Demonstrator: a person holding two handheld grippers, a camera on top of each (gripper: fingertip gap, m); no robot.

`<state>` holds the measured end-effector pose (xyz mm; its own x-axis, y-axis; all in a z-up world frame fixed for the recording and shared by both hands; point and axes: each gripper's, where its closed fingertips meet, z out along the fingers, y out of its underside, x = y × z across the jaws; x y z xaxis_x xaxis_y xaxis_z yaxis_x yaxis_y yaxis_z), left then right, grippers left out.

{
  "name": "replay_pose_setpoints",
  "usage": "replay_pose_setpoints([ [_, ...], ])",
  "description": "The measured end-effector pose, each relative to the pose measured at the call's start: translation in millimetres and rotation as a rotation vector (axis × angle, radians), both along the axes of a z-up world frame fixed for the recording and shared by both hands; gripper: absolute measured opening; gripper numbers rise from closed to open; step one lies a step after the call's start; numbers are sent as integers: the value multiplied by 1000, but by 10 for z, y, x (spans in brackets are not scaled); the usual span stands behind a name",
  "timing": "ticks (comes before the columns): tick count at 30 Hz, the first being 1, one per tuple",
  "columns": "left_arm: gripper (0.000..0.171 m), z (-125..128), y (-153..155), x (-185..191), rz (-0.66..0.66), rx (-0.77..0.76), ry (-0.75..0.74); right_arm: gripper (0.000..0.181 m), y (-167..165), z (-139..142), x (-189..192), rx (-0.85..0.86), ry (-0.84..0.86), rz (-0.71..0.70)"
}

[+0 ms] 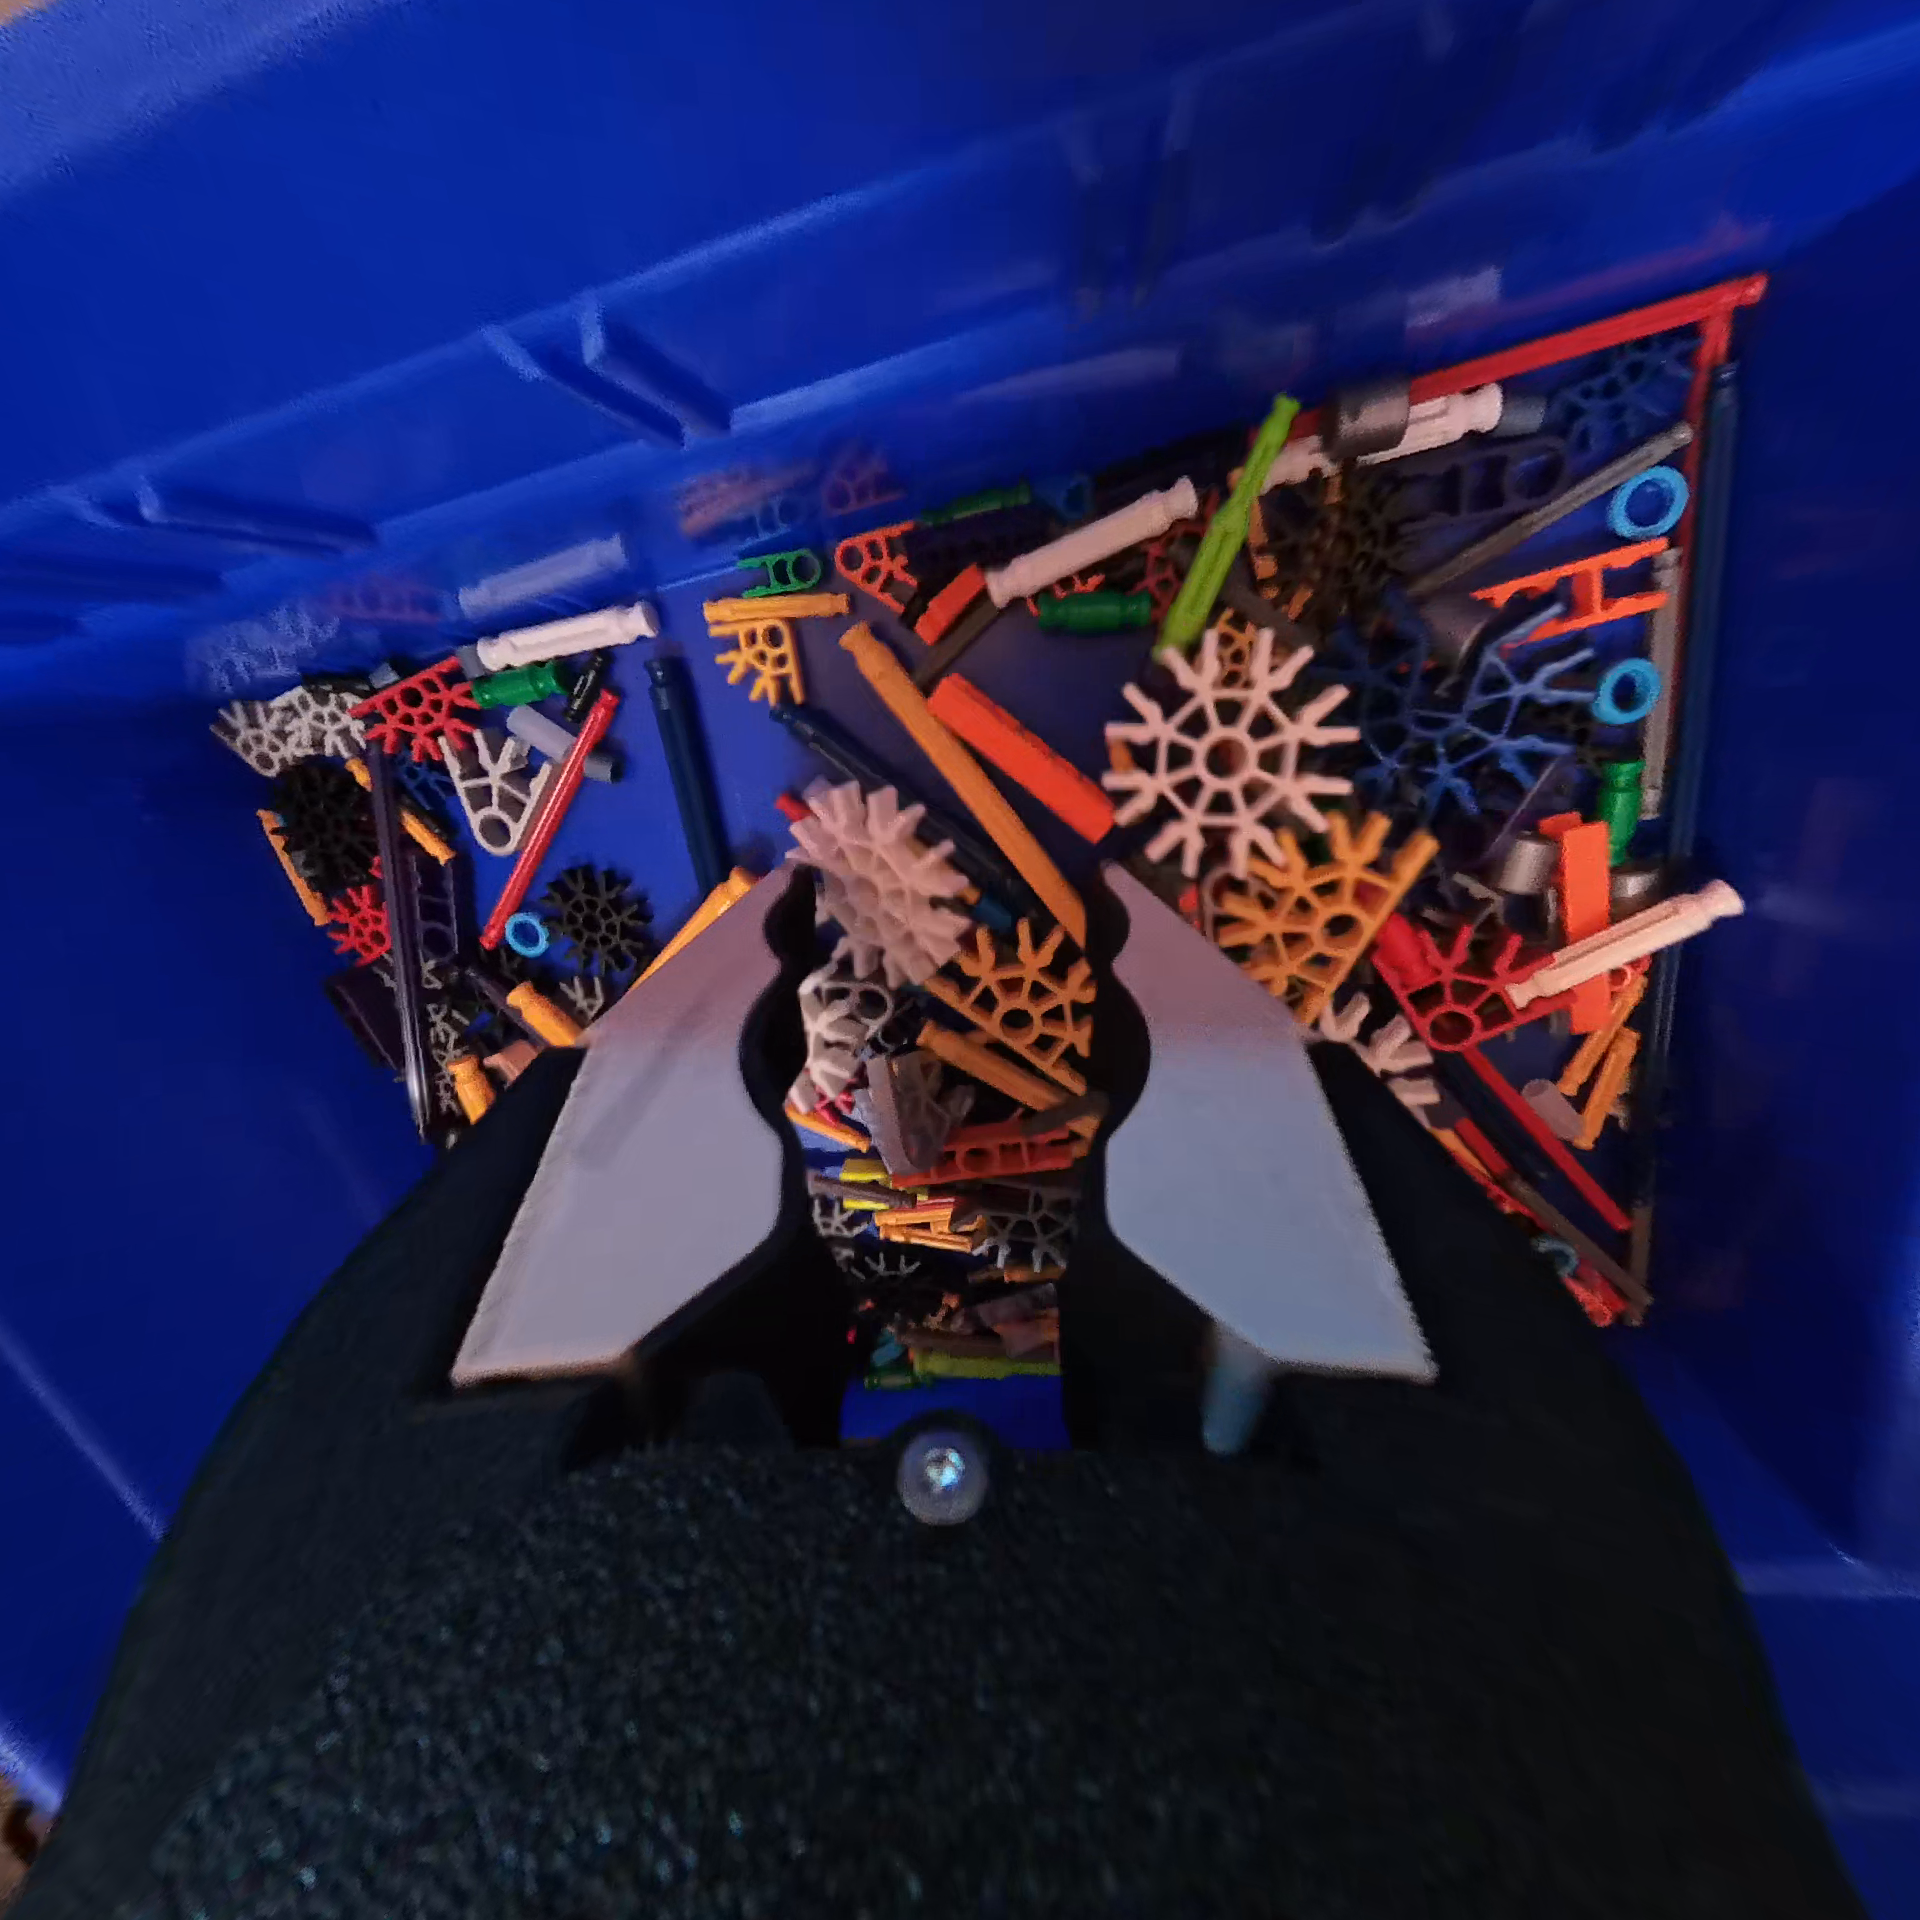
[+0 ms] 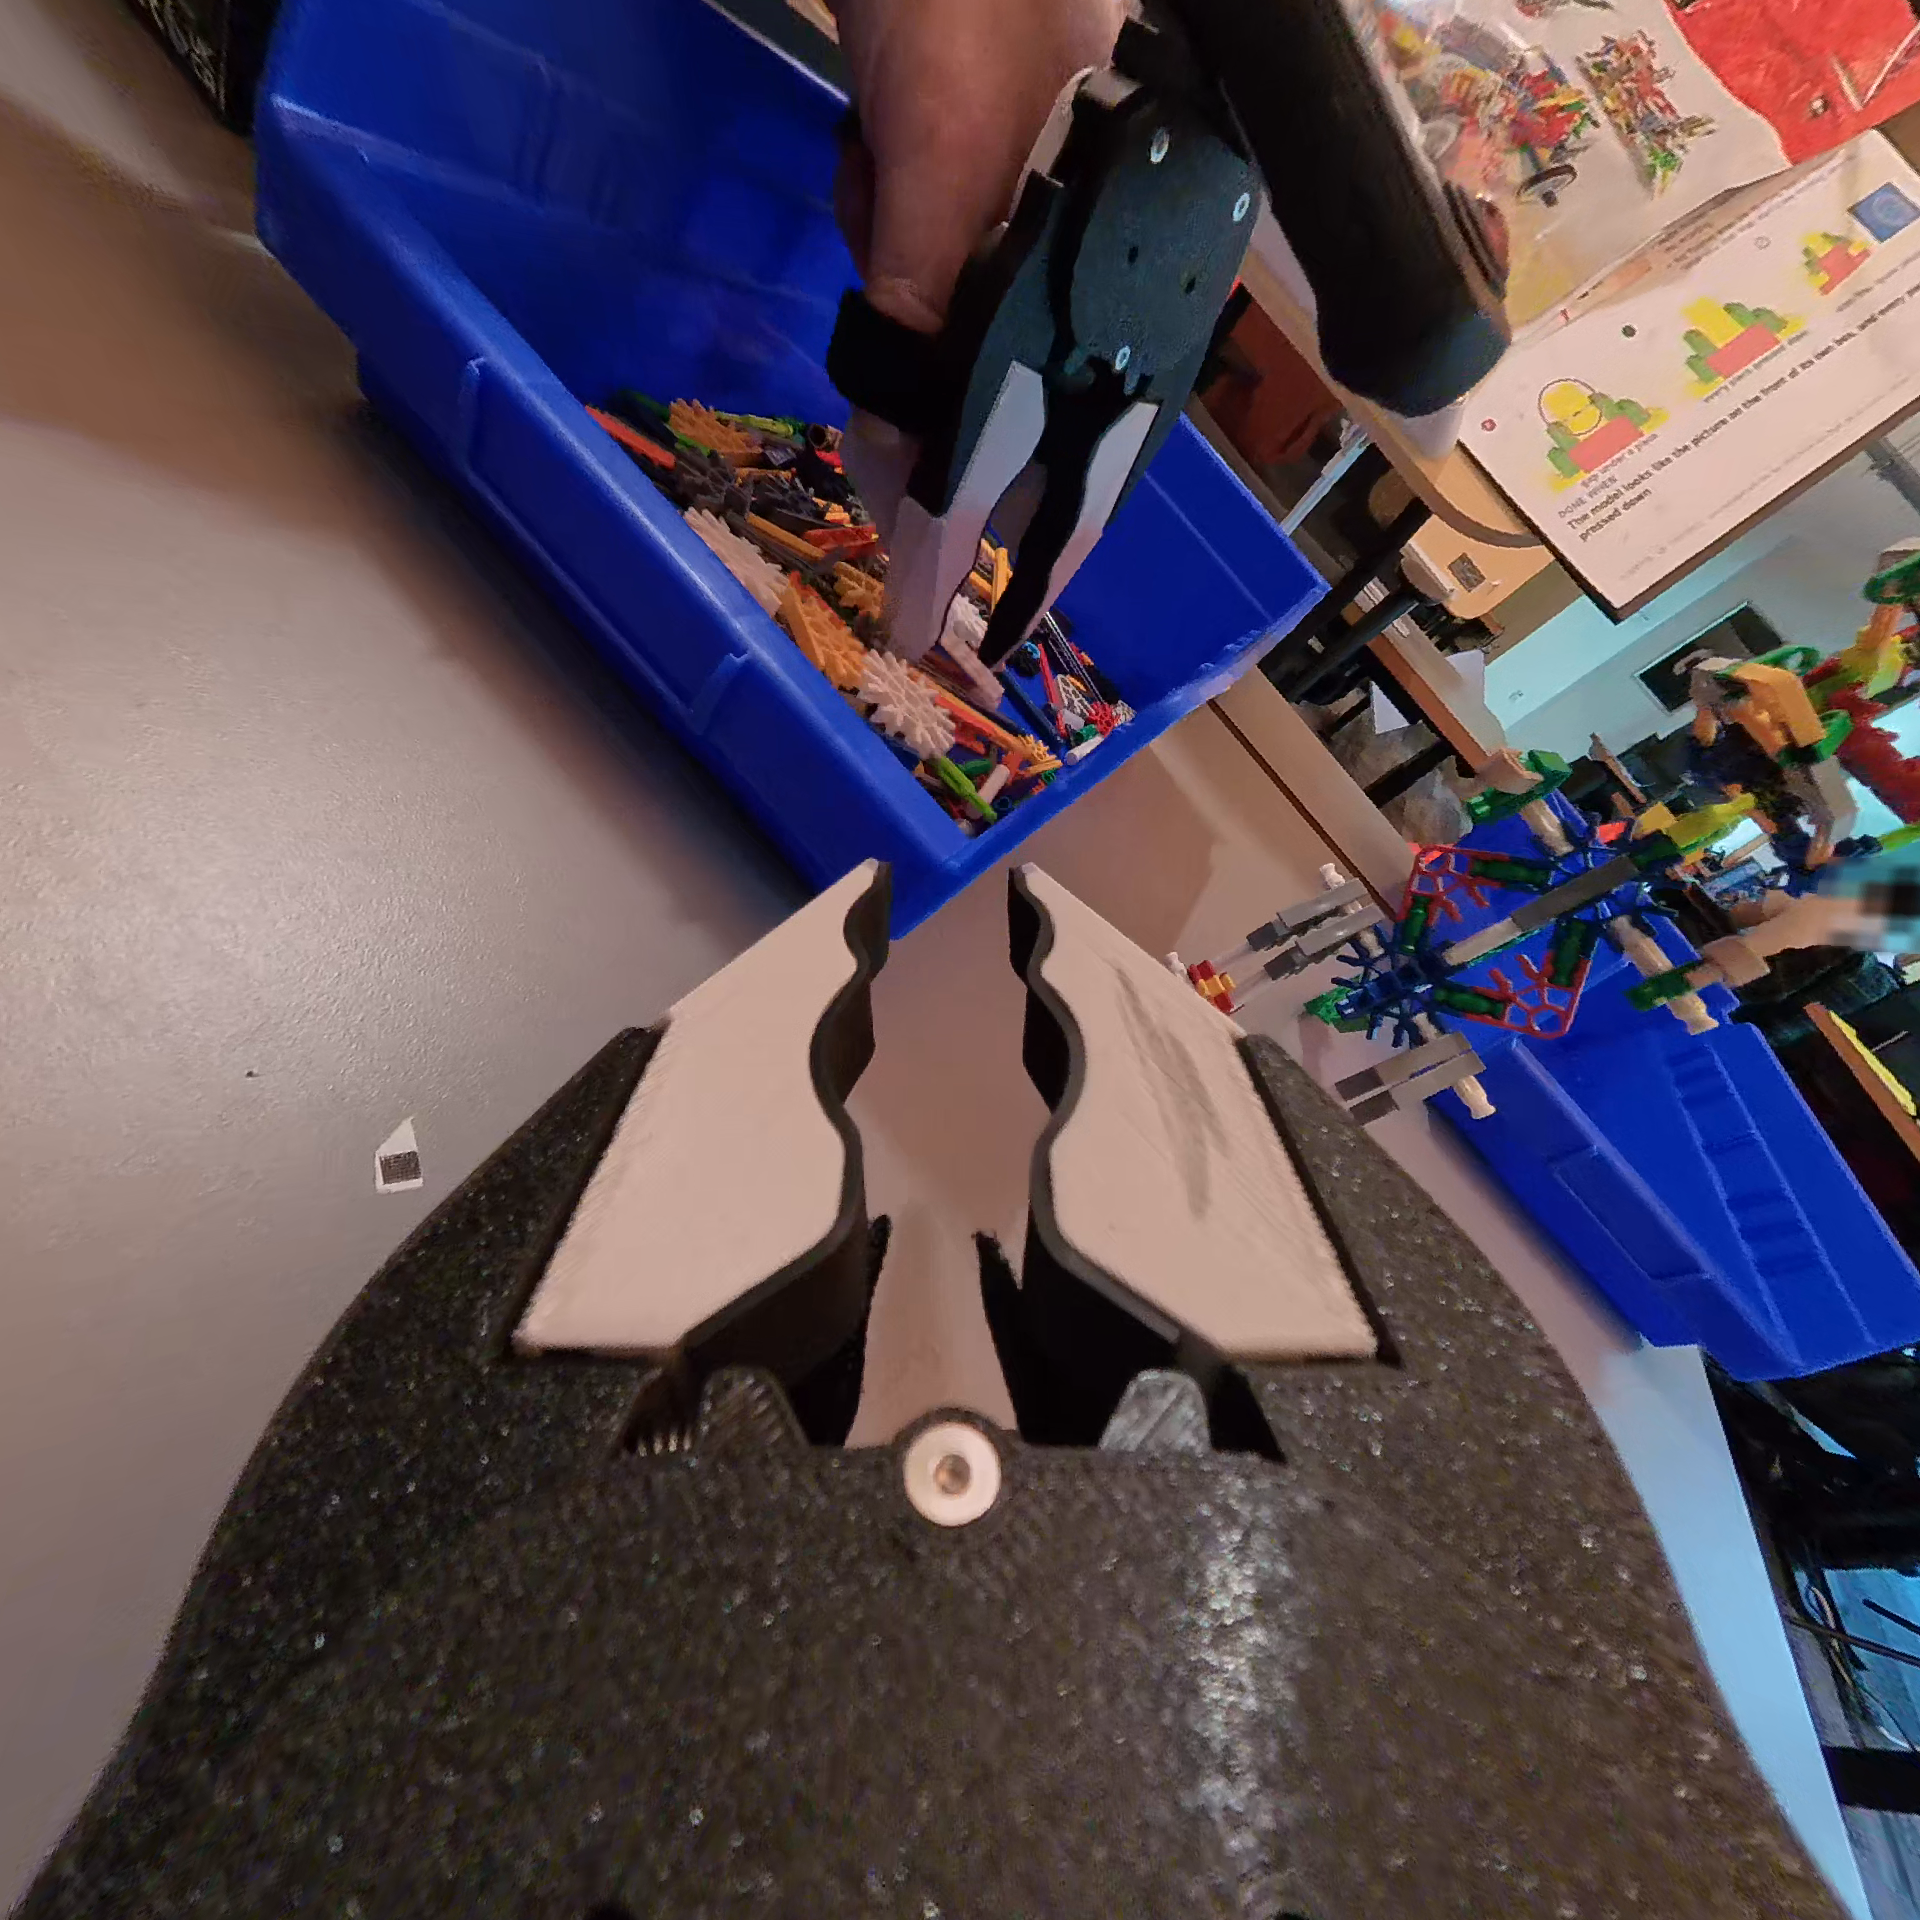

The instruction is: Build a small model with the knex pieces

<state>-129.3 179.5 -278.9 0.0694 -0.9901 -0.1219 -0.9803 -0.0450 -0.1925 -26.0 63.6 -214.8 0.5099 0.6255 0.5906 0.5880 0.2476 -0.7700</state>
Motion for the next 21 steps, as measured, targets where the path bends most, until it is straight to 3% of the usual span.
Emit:
replay_pose_setpoints([
  [4,43,8,-10,55,-16,12,-1,22,32,-18,19,2,-20,-13],
  [6,28,19,-12,80,-30,28,-9,22,34,-21,24,4,-26,-17],
  [16,24,56,-30,130,-6,74,-28,21,38,-40,76,14,-58,-34],
  [21,6,151,28,114,32,100,-109,21,36,-40,97,16,-67,-39],
])
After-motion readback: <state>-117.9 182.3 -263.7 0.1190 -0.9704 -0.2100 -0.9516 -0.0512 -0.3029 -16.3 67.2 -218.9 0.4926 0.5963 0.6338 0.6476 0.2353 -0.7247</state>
